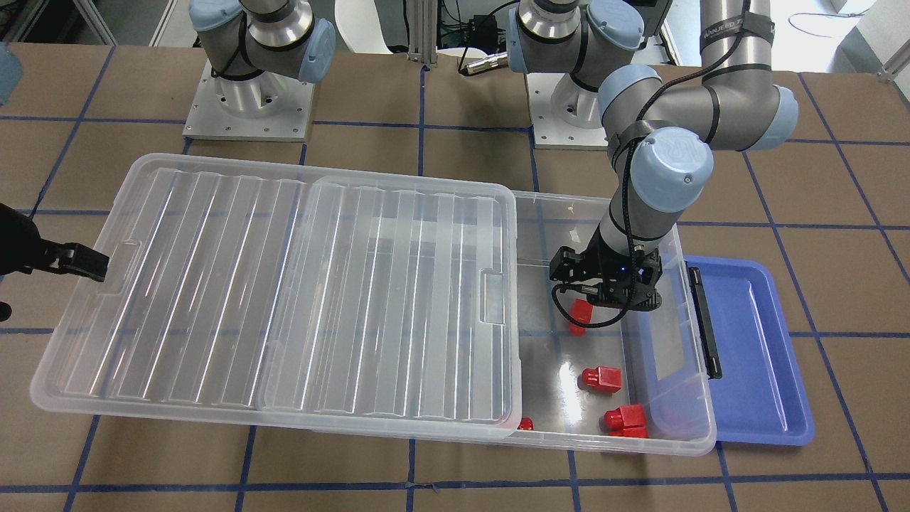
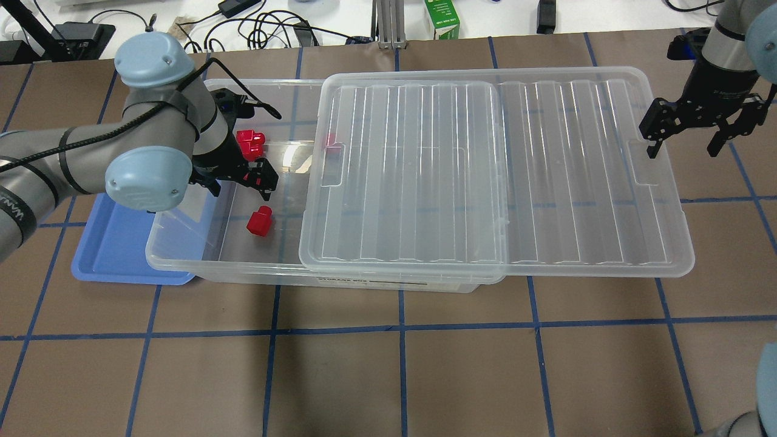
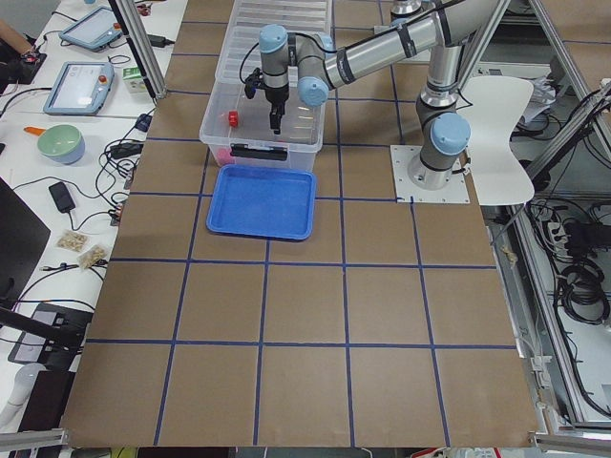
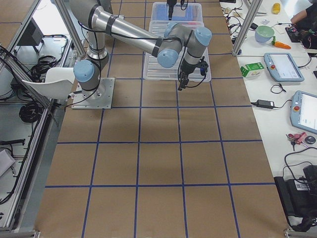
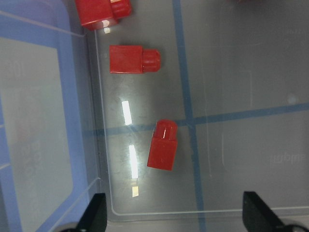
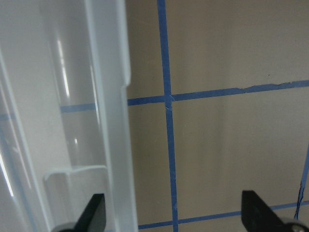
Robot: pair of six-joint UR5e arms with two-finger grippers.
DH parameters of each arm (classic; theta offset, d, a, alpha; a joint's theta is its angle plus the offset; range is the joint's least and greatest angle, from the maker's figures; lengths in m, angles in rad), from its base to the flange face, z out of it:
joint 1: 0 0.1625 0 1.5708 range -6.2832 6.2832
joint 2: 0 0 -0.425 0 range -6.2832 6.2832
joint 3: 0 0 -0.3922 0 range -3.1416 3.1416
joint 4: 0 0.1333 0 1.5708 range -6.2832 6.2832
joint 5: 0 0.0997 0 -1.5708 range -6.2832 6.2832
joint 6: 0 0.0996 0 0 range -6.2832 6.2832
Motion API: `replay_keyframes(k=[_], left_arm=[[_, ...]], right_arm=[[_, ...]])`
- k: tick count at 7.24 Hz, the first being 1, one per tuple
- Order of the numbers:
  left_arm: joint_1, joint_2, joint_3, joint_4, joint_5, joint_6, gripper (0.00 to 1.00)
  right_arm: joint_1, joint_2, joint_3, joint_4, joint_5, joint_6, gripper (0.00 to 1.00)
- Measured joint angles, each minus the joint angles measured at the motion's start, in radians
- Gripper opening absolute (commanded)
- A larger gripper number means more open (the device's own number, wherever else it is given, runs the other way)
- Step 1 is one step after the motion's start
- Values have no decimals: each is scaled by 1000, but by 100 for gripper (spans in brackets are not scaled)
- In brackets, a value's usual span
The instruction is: Place red block in blue tray from box
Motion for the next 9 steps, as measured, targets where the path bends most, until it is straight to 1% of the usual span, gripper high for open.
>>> replay_keyframes(k=[2, 4, 6, 8, 9], left_arm=[[-3, -37, -21, 55, -16, 3, 100], [-2, -71, -24, 94, -23, 13, 100], [-1, -87, -28, 109, -24, 21, 100], [2, -100, -61, 164, -24, 23, 100], [4, -111, -74, 196, -23, 25, 91]], right_arm=[[17, -13, -63, 35, 36, 4, 100], [33, -71, -110, 90, 53, 5, 100], [38, -122, -115, 109, 56, 4, 100], [37, -129, -113, 102, 59, 4, 100], [37, -131, -113, 100, 56, 5, 100]])
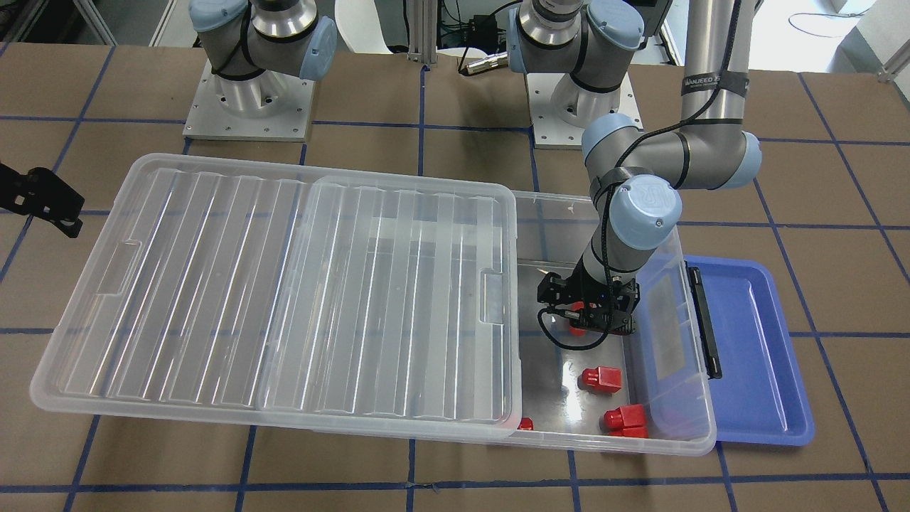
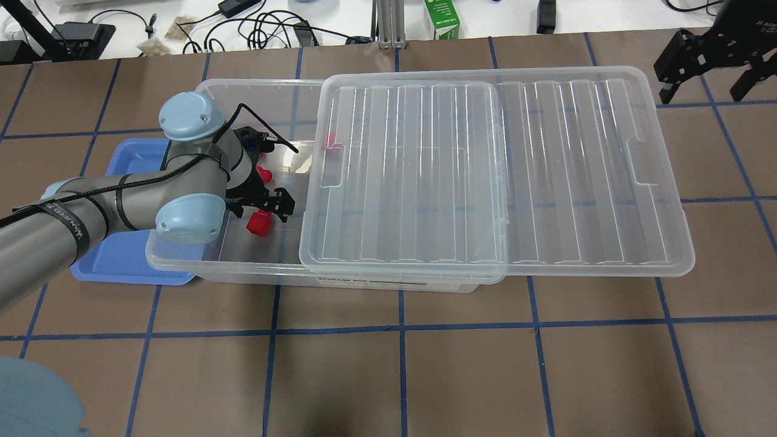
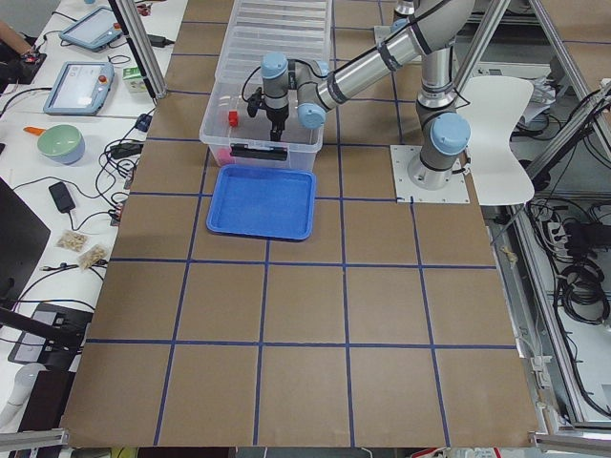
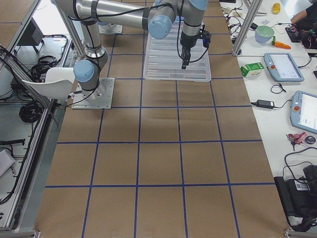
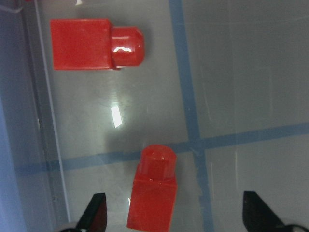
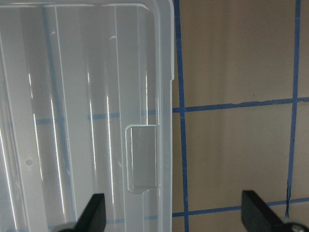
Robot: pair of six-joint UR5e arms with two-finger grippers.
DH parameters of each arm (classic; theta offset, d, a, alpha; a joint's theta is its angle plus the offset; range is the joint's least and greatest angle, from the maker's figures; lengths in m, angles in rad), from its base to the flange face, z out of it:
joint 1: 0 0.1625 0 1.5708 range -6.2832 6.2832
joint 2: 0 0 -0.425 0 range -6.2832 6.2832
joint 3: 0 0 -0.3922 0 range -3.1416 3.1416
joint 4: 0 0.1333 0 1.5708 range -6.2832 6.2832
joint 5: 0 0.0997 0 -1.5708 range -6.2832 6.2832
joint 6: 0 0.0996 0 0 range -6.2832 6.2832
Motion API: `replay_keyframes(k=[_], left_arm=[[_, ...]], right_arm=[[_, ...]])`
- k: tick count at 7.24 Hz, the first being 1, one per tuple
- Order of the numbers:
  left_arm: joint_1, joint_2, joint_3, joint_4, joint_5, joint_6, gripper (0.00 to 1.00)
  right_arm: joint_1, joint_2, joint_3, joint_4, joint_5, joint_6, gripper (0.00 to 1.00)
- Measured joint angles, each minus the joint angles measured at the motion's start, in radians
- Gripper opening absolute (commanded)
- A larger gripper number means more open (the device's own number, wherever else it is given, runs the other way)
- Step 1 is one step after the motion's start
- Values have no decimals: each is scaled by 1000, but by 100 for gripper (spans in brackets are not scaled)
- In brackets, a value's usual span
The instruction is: Place red block in blue tray from box
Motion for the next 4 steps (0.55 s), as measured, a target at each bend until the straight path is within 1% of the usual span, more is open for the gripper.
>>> replay_keyframes(k=[1, 2, 4], left_arm=[[2, -13, -4, 14, 1, 1, 47], [4, -25, -5, 21, 2, -4, 22], [3, -30, -5, 21, 10, -13, 0]], right_arm=[[0, -4, 1, 1, -2, 0, 100], [0, -6, 2, 4, -3, 1, 100], [0, -7, 4, 11, -7, 2, 100]])
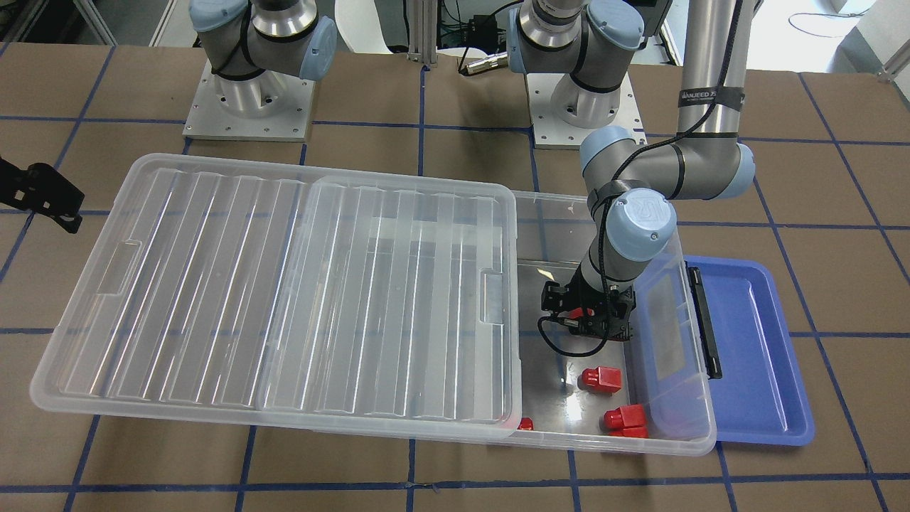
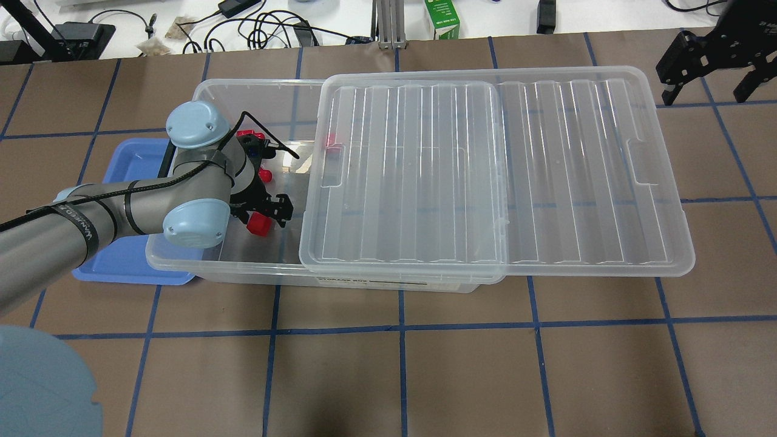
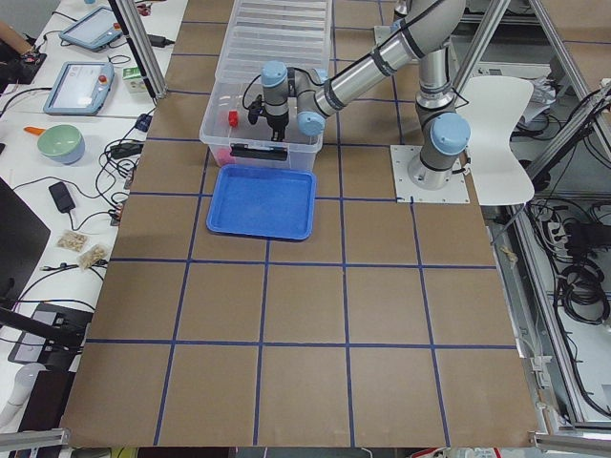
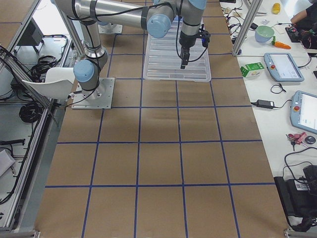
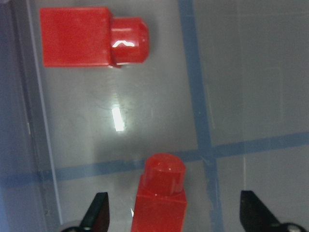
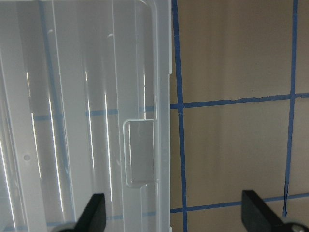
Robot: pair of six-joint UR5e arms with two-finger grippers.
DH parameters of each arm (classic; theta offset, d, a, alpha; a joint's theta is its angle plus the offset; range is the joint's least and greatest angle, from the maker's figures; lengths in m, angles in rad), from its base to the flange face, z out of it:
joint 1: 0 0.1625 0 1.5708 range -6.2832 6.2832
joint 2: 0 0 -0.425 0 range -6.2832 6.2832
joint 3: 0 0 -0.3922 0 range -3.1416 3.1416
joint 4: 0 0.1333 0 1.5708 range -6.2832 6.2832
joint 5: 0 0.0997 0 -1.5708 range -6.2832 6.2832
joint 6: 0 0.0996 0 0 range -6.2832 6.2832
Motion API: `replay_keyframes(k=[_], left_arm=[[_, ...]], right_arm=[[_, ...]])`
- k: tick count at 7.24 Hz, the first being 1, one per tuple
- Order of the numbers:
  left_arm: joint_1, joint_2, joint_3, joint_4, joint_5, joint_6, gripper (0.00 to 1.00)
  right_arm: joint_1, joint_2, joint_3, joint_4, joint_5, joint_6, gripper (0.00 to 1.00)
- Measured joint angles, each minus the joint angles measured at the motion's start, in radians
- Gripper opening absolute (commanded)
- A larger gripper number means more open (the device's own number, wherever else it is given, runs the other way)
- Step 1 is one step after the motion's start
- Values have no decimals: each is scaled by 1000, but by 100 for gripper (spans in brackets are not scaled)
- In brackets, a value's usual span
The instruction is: Place red block in blue tray from box
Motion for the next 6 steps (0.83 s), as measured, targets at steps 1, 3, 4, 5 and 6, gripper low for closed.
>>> replay_keyframes(k=[1, 3, 4, 5, 6], left_arm=[[-4, 10, 3, -4, 4, 0, 0], [-14, 39, 16, -33, 12, -1, 0], [-18, 62, 48, -92, 12, -3, 0], [-19, 88, 116, -196, 1, -13, 0], [-19, 112, 206, -318, -13, -25, 0]], right_arm=[[0, 0, 0, 1, -1, 0, 100], [-2, 3, 2, 1, -3, -2, 100], [-4, 6, 1, 0, -4, -3, 100], [-5, 8, 1, 0, -4, -4, 100], [-7, 10, 7, -1, -4, -7, 100]])
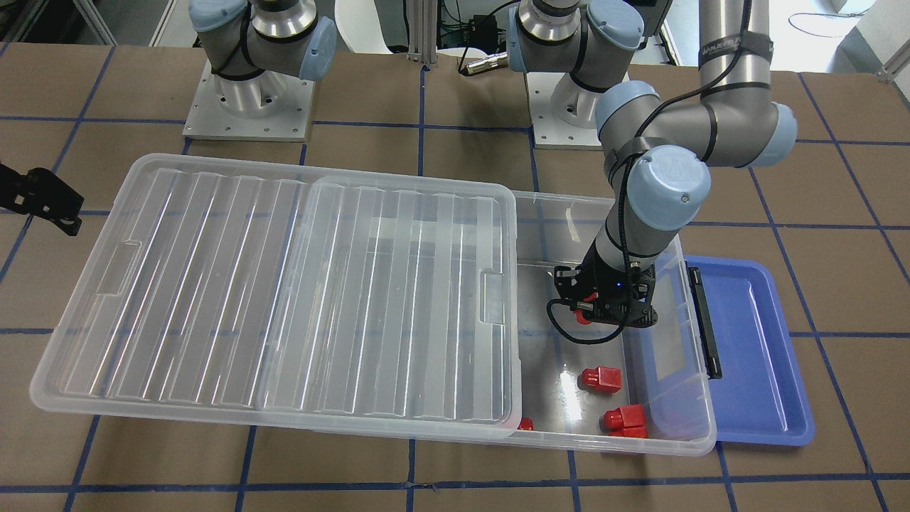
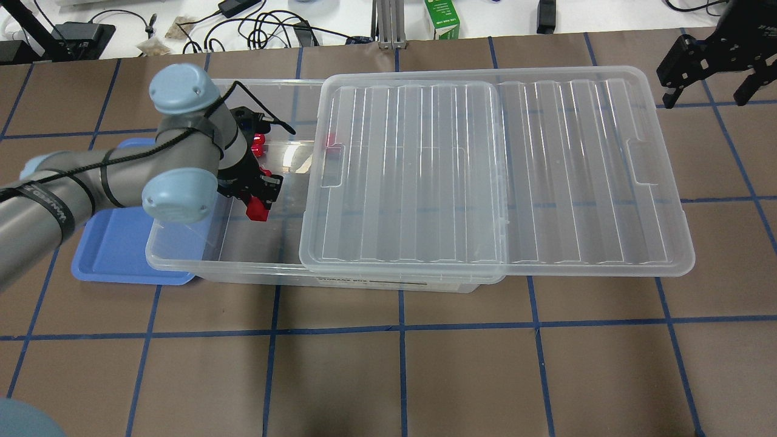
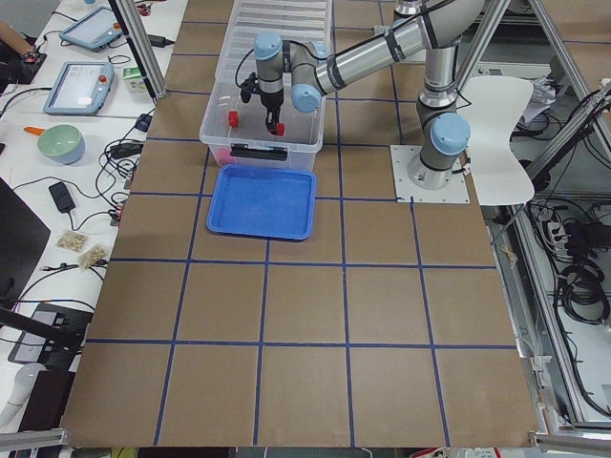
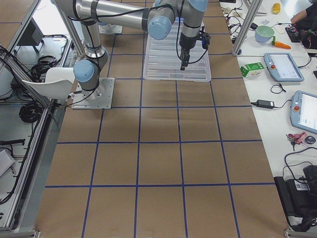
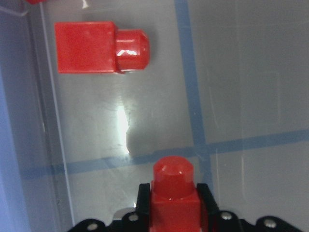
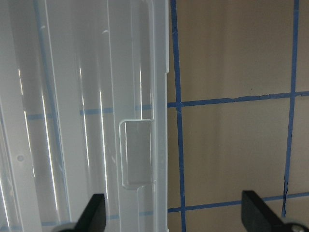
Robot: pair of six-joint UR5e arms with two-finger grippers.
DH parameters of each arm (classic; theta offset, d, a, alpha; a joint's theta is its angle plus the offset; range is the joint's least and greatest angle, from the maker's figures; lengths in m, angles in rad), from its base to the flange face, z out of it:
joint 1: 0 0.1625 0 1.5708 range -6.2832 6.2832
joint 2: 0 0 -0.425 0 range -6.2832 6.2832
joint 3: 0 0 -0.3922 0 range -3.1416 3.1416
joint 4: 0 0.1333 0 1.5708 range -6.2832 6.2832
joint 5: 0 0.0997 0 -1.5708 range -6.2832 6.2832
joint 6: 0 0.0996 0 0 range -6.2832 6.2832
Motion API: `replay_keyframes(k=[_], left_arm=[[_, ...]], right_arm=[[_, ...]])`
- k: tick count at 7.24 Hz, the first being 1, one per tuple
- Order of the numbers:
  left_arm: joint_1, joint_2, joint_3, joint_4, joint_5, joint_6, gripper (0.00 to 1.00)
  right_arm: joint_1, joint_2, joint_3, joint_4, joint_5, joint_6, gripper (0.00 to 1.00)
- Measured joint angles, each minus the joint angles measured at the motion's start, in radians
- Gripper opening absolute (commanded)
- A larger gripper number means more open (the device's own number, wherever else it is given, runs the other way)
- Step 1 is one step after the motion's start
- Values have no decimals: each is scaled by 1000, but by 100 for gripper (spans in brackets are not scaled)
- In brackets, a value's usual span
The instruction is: Place red block in blue tray from box
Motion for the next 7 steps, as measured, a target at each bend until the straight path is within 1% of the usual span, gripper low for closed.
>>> replay_keyframes(k=[2, 3, 5, 7], left_arm=[[14, 31, 156, -190, 0, -2, 0], [41, 42, 199, -249, 6, 13, 0], [133, 63, 224, -297, 18, 117, 0], [259, 62, 214, -302, 16, 291, 0]], right_arm=[[-31, 2, 46, -10, -26, -31, 100], [-64, 4, 85, -16, -41, -52, 100], [-126, 6, 157, -20, -59, -66, 100], [-145, 8, 199, -40, -68, -66, 100]])
